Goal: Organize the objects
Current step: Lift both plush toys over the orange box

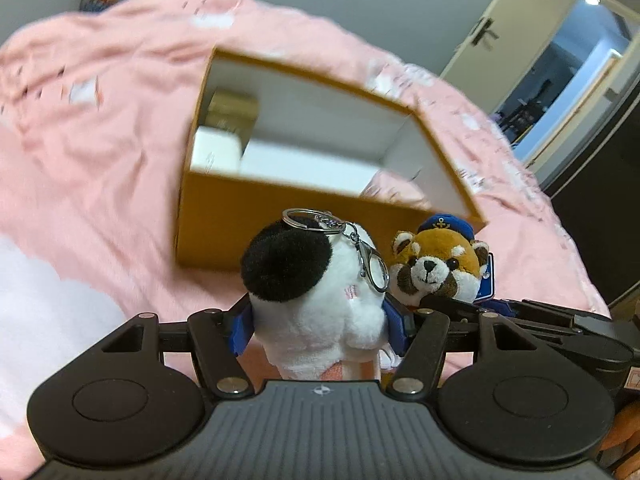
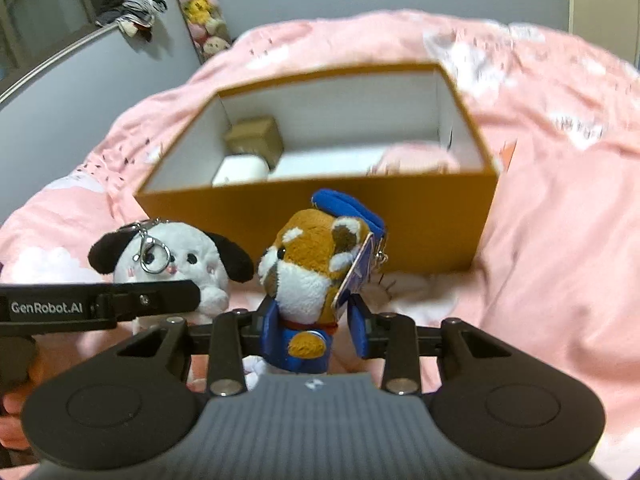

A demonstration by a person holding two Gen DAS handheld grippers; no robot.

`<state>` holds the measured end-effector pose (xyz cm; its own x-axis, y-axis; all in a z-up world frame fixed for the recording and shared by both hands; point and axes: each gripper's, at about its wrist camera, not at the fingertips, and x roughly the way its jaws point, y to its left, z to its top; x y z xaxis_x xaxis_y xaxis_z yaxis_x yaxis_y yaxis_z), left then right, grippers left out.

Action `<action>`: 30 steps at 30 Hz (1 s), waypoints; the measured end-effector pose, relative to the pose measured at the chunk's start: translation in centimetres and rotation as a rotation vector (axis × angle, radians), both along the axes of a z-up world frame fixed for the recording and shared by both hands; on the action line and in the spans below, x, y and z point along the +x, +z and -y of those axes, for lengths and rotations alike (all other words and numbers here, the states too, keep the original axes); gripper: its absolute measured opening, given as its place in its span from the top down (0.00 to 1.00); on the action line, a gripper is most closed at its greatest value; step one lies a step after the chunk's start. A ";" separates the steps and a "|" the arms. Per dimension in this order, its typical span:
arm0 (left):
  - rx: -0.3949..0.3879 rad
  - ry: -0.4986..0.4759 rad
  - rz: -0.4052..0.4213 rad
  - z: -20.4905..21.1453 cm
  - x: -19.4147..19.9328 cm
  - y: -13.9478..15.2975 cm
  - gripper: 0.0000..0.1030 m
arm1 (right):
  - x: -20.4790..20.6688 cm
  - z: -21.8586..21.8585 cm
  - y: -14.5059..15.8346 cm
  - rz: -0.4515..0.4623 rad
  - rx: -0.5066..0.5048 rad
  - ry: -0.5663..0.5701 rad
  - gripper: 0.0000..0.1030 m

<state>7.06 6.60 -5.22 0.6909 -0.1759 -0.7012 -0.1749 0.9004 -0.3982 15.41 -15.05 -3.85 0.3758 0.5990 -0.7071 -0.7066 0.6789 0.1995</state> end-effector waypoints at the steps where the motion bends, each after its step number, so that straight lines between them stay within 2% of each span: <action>1: 0.003 -0.006 0.018 0.2 -0.1 0.7 0.29 | -0.2 0.2 0.7 0.009 0.012 0.004 0.63; 6: -0.006 -0.015 0.109 0.4 0.9 4.1 0.29 | 0.2 0.4 4.2 0.076 0.064 0.016 0.63; 9: -0.004 0.015 0.149 0.2 2.2 5.4 0.29 | 1.0 0.3 6.0 0.107 0.099 0.021 0.63; 16: -0.021 0.055 0.201 -1.3 5.6 6.3 0.29 | 3.6 -2.2 8.0 0.196 0.128 0.003 0.63; 20: -0.022 0.054 0.186 -2.6 8.2 6.3 0.29 | 5.8 -4.2 7.9 0.190 0.131 -0.006 0.63; 26: -0.081 -0.006 0.113 -5.3 12.2 5.2 0.29 | 9.8 -7.0 6.7 0.119 0.107 -0.008 0.63; 30: -0.088 -0.061 0.052 -6.3 15.0 3.7 0.29 | 12.4 -8.7 5.3 0.053 0.079 0.001 0.63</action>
<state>22.01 12.87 -1.50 0.7123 -0.2777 -0.6446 -0.0978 0.8702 -0.4830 27.83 -6.31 1.43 0.4106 0.6526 -0.6368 -0.7185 0.6615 0.2147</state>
